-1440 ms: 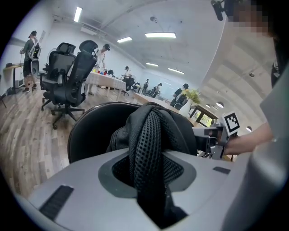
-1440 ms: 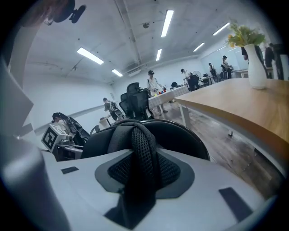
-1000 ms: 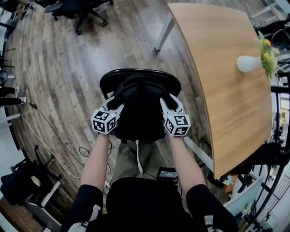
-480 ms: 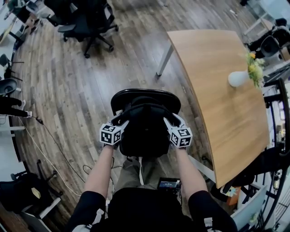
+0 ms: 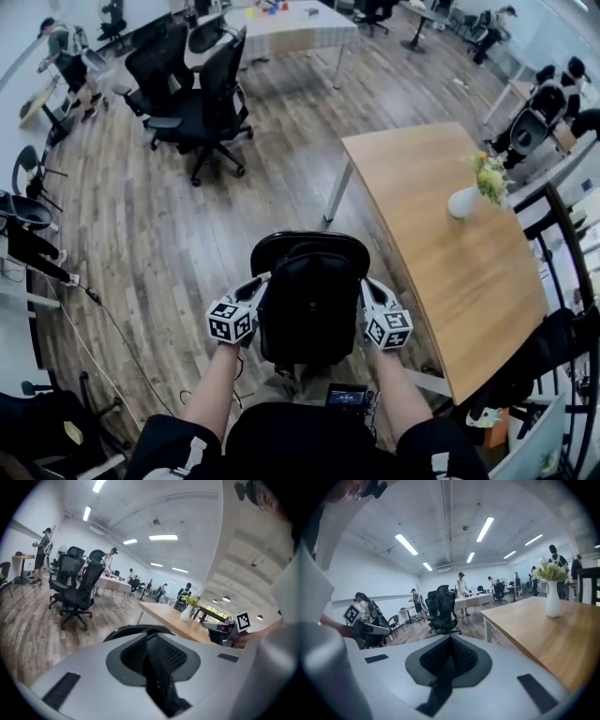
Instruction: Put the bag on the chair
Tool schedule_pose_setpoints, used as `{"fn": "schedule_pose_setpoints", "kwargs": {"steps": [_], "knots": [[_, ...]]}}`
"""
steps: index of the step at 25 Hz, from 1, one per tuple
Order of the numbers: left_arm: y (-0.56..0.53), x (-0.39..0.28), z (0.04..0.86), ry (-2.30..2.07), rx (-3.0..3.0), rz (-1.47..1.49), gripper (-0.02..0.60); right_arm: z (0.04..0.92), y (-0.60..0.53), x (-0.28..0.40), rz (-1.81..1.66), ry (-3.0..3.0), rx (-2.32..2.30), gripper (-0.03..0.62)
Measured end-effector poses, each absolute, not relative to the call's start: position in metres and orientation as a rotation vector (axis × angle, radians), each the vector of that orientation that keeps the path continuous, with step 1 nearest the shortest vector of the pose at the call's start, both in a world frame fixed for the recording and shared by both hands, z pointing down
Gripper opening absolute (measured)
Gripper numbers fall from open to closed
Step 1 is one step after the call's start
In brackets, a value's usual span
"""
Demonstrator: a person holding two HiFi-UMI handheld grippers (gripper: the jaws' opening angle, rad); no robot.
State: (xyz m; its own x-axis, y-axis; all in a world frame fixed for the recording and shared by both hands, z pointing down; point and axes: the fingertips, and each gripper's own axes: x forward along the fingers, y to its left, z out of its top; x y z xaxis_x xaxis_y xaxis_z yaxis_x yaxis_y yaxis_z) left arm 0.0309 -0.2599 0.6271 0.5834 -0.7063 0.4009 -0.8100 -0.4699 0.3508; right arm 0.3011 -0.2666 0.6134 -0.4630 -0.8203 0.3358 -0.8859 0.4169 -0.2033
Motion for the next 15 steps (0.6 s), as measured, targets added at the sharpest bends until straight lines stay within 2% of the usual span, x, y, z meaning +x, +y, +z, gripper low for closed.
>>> {"fn": "schedule_pose_setpoints", "kwargs": {"steps": [5, 15], "knots": [[-0.244, 0.019, 0.52, -1.261, 2.493, 0.099, 0.005, 0.509, -0.237, 0.269, 0.328, -2.618, 1.59, 0.012], [-0.164, -0.002, 0.379, -1.421, 2.688, -0.126, 0.003, 0.372, -0.152, 0.229, 0.009, -2.841, 1.615, 0.011]]}}
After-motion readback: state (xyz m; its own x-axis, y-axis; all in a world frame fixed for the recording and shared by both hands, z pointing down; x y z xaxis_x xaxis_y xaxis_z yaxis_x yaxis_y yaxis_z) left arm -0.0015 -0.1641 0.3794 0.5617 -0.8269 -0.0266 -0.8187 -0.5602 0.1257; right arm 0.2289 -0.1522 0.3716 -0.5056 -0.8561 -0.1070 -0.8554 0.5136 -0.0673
